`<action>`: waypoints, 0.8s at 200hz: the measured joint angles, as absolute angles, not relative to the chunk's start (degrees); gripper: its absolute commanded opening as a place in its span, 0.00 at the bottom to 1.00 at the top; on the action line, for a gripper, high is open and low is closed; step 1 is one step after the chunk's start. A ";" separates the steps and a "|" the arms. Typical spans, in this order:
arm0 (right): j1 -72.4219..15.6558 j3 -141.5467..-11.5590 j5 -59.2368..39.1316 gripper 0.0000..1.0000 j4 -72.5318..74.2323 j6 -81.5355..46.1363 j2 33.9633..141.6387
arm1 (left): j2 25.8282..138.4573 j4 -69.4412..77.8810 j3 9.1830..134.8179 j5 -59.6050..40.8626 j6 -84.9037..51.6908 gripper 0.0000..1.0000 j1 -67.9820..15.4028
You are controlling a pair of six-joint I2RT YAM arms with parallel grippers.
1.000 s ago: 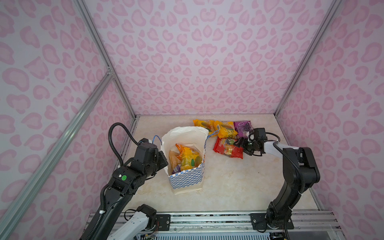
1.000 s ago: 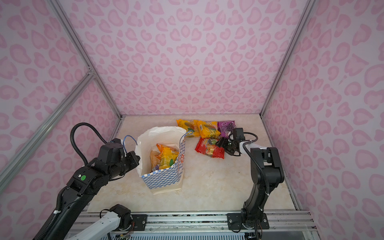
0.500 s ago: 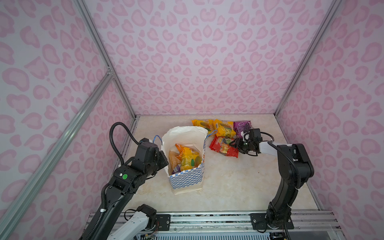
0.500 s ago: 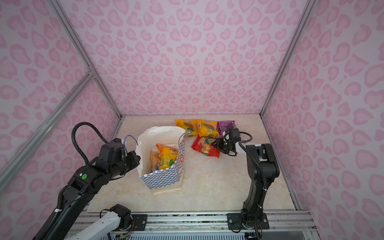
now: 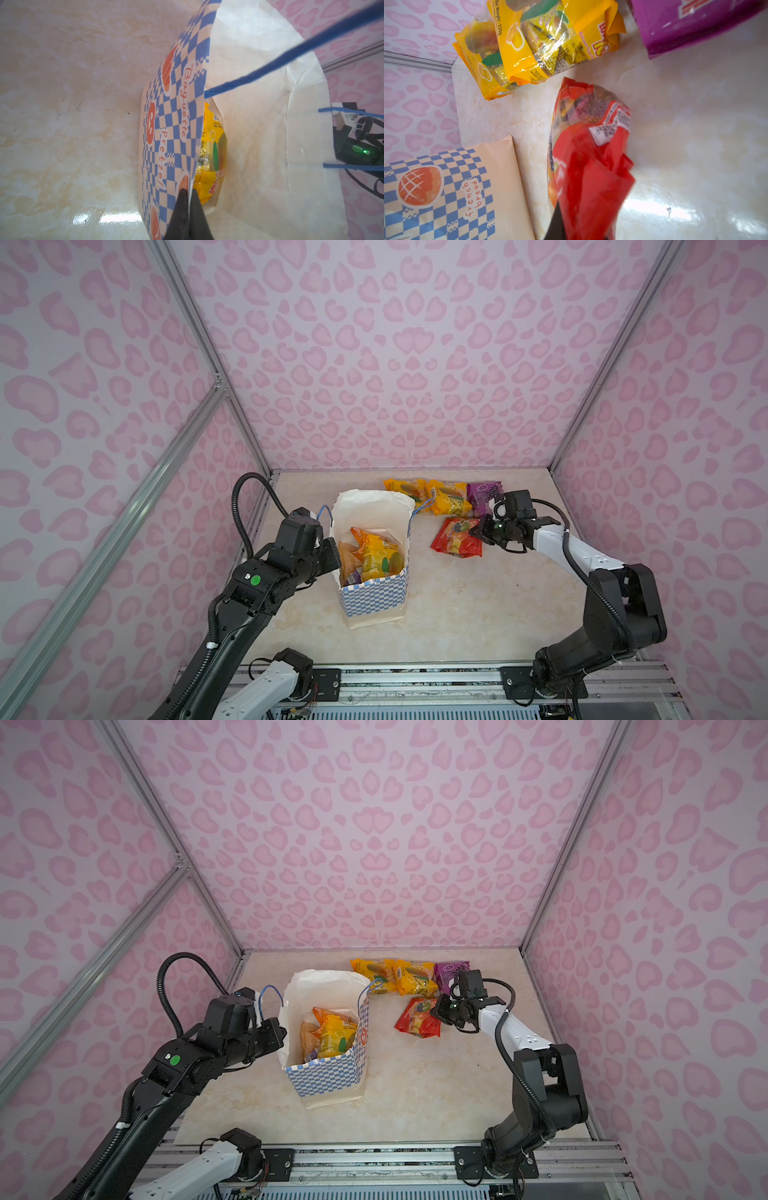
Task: Place the snacks into the paper bag
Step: 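Lift the red gummy bag with the right gripper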
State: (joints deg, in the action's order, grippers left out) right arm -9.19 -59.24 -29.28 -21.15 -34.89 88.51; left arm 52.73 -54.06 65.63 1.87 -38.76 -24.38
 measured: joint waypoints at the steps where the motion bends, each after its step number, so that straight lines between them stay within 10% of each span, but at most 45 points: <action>1: -9.21 -59.24 -29.28 0.01 -21.30 -34.89 88.38 | 52.77 -54.06 65.65 1.80 -38.72 0.04 -24.38; 160: -9.37 -78.56 -23.33 0.00 -47.99 -32.21 67.09 | 53.80 -47.11 63.94 -7.09 -37.12 0.03 -24.38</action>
State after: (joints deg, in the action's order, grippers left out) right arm -9.37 -78.56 -23.33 -47.99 -32.21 67.09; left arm 53.80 -47.11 63.94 -7.09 -37.12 -24.38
